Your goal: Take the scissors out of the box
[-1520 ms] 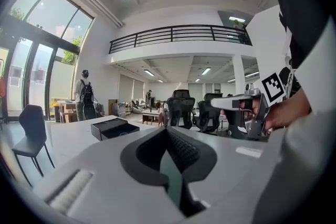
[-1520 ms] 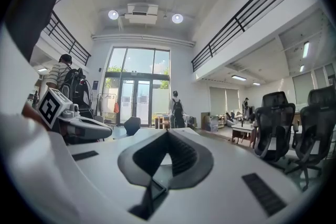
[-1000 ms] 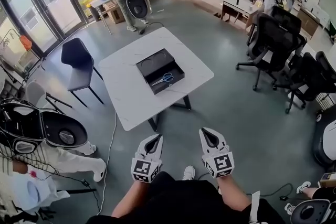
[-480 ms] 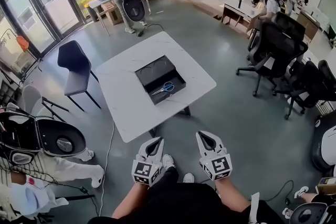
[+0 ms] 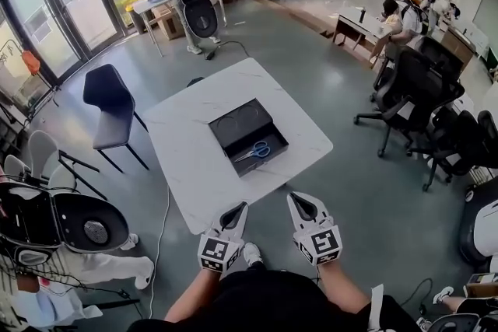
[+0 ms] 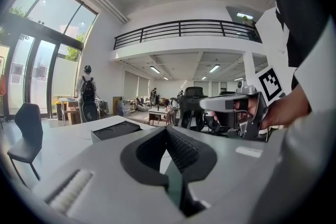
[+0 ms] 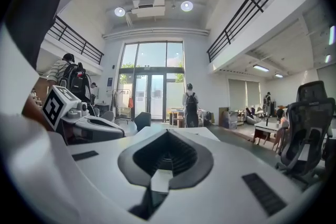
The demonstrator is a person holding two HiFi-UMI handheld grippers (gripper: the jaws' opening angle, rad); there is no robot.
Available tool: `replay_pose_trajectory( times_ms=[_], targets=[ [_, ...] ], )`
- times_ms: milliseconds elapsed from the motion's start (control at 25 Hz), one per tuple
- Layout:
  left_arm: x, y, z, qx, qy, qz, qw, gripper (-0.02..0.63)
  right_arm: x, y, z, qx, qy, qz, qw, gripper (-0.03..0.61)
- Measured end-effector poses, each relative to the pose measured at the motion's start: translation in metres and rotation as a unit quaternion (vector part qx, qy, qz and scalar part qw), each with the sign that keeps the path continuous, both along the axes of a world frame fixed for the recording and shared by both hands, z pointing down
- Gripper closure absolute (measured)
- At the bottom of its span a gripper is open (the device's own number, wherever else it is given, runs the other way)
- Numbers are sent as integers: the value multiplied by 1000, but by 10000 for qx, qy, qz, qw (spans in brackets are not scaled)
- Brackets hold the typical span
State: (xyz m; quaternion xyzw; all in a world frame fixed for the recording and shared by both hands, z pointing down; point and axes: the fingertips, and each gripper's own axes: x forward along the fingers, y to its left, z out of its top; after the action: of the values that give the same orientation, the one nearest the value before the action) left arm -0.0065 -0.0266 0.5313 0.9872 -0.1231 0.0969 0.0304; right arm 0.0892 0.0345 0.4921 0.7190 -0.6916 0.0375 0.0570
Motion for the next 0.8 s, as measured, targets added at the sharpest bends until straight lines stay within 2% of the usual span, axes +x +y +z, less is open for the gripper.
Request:
replay_pose_trajectory(
  times_ms=[360,680,800],
  targets=[
    [0,-41,1,17,55,180,9998,604,-3,-44,-2,-216,148,112,9996,572],
    [3,-48,3,-20,173,396,9991,604,-7,-64,-19,-66,428,116,9990,572],
    [4,-52,2,-67,156,304,9994,604,-7,-71,-16,-68,369,10,9993,572]
  ],
)
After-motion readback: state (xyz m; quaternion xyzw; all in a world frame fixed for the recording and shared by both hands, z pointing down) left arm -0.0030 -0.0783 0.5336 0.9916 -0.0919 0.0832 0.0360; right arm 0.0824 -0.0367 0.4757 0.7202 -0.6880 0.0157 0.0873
